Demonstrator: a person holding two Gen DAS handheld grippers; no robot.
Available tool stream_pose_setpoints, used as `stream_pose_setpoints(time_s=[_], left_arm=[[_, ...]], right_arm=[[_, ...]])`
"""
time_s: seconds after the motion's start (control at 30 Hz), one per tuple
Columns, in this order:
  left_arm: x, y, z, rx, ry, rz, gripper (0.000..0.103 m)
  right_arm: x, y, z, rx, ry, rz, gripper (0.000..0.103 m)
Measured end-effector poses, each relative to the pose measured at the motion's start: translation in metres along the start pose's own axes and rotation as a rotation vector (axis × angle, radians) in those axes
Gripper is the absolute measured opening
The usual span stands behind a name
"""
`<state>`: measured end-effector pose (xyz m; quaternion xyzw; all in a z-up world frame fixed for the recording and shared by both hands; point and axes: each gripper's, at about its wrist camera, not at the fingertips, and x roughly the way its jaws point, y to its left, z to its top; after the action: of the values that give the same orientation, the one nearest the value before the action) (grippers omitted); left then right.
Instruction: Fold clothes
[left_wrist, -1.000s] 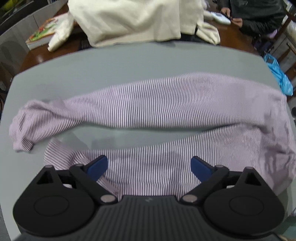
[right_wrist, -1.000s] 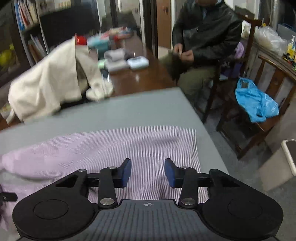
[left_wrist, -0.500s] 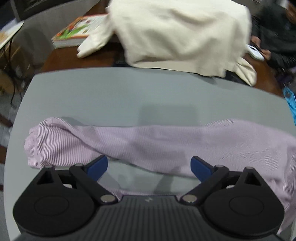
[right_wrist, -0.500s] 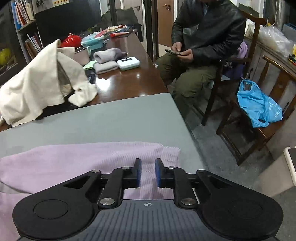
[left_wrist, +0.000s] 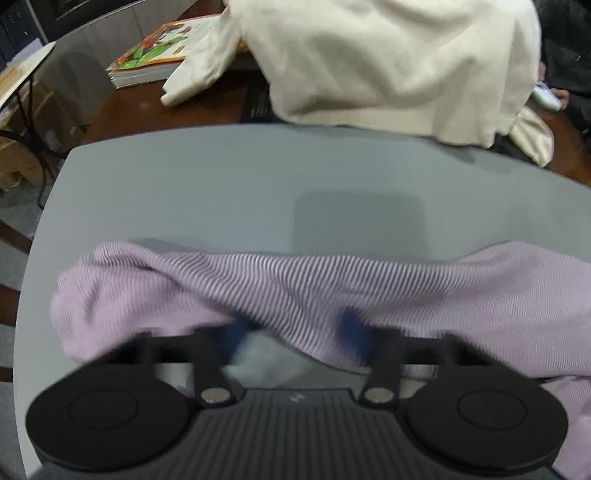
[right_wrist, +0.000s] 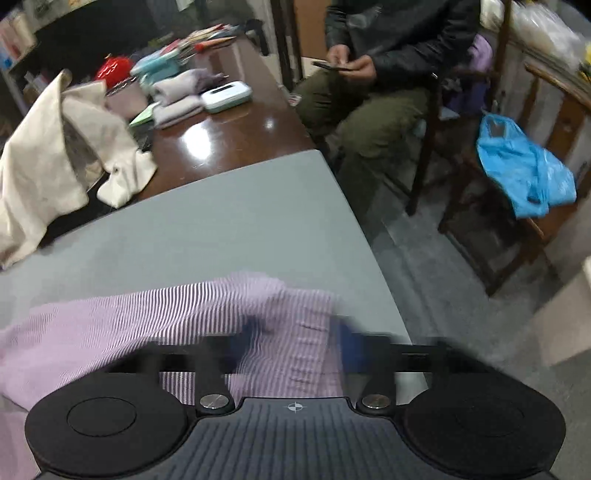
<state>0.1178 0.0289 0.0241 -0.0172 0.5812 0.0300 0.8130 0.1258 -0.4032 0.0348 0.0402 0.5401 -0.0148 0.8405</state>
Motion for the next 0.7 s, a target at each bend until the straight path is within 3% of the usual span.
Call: stream_pose_setpoints(time_s=[0.07, 0.2, 0.27, 0.3, 0.33, 0.43, 0.5, 0.57, 0.6, 0.7], left_arm=[[-0.004, 0.002, 0.005, -0.009, -0.018, 0.001, 0.012], [-0.027, 0.012, 0.019, -0.070, -0.138, -0.025, 0.012], [-0.031, 0.013, 0.028, -0.079, -0.171, -0.030, 0.016], [-0.027, 0.014, 0.036, -0.077, -0.180, -0.028, 0.026], [-0.022, 0.014, 0.040, -0.072, -0.170, -0.019, 0.037], [0.002, 0.021, 0.048, -0.042, -0.048, 0.025, 0.037], [-0.006, 0.027, 0.040, -0.026, -0.052, -0.001, 0.042], [-0.020, 0.039, 0.026, -0.011, -0.075, -0.019, 0.056], [-0.027, 0.046, 0.017, -0.013, -0.076, -0.031, 0.063], [-0.045, 0.063, -0.014, -0.003, -0.064, -0.063, 0.066]], right_arm=[[-0.007, 0.009, 0.005, -0.057, -0.040, 0.002, 0.018], [-0.025, 0.018, 0.020, -0.108, -0.163, -0.005, 0.018], [-0.026, 0.020, 0.028, -0.107, -0.191, -0.011, 0.019], [-0.019, 0.019, 0.034, -0.099, -0.200, -0.014, 0.022], [-0.010, 0.019, 0.036, -0.106, -0.180, -0.017, 0.026], [-0.002, 0.018, 0.038, -0.110, -0.162, -0.017, 0.031], [-0.010, 0.014, 0.034, -0.099, -0.176, 0.000, 0.039], [-0.020, 0.008, 0.026, -0.093, -0.177, -0.007, 0.054], [-0.025, 0.004, 0.020, -0.083, -0.176, -0.016, 0.056], [-0.046, -0.012, -0.007, -0.021, -0.141, 0.010, 0.057]])
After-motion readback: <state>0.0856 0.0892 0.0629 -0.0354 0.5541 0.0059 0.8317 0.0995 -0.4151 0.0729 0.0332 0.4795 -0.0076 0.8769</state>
